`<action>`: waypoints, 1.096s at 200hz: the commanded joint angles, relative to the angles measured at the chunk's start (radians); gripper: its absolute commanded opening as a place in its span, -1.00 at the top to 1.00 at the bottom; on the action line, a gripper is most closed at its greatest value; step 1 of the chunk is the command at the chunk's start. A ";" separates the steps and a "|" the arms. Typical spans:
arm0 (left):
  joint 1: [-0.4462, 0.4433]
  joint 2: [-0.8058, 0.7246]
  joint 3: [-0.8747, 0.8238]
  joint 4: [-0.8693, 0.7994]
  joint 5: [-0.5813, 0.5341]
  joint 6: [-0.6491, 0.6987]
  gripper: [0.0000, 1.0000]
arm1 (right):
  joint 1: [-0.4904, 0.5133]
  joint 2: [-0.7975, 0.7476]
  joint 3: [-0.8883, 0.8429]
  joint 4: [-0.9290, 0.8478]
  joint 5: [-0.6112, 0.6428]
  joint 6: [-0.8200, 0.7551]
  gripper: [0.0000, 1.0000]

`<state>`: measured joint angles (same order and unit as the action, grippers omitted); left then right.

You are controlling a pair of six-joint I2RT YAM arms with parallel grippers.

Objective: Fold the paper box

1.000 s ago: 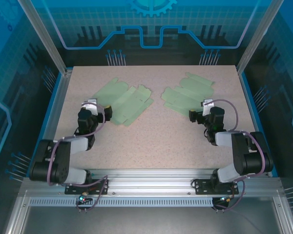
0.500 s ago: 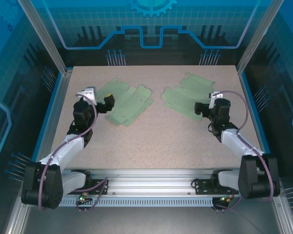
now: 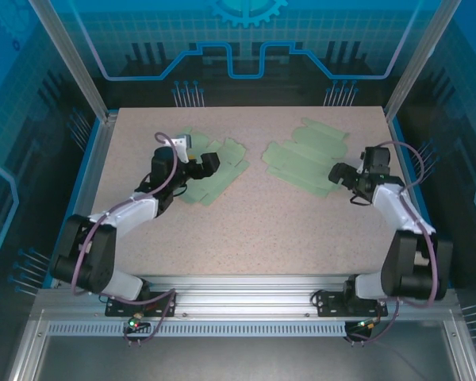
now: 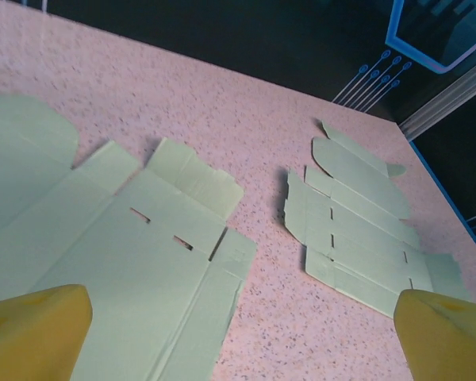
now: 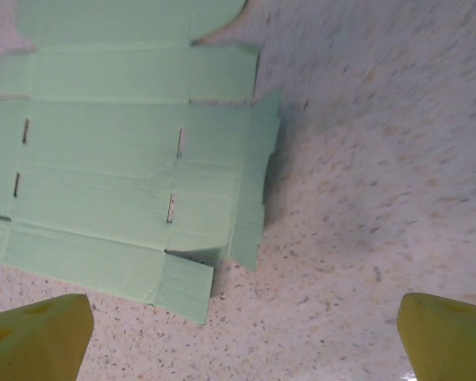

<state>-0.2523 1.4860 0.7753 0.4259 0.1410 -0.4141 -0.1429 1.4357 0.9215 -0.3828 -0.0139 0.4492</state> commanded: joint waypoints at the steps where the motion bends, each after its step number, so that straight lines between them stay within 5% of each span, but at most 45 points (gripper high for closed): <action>1: -0.010 0.028 0.071 0.028 0.055 -0.063 -0.98 | -0.009 0.114 0.091 -0.066 -0.106 0.008 -0.92; 79: -0.031 0.108 0.140 -0.009 0.024 -0.089 -0.98 | 0.015 0.439 0.326 -0.099 -0.150 0.035 -0.29; 132: -0.066 0.114 0.125 -0.009 -0.006 -0.092 -0.98 | 0.025 0.485 0.323 -0.103 -0.075 0.059 -0.20; 189: -0.091 0.105 0.096 -0.009 -0.032 -0.151 -0.98 | 0.029 0.421 0.245 0.005 -0.217 0.111 0.94; 219: -0.095 0.098 0.072 -0.008 -0.026 -0.274 -0.98 | 0.060 0.253 0.092 0.209 -0.408 0.277 1.00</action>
<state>-0.3382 1.6020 0.8726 0.4156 0.1272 -0.5720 -0.1188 1.8339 1.0992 -0.3325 -0.2394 0.5842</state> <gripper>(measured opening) 0.989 0.061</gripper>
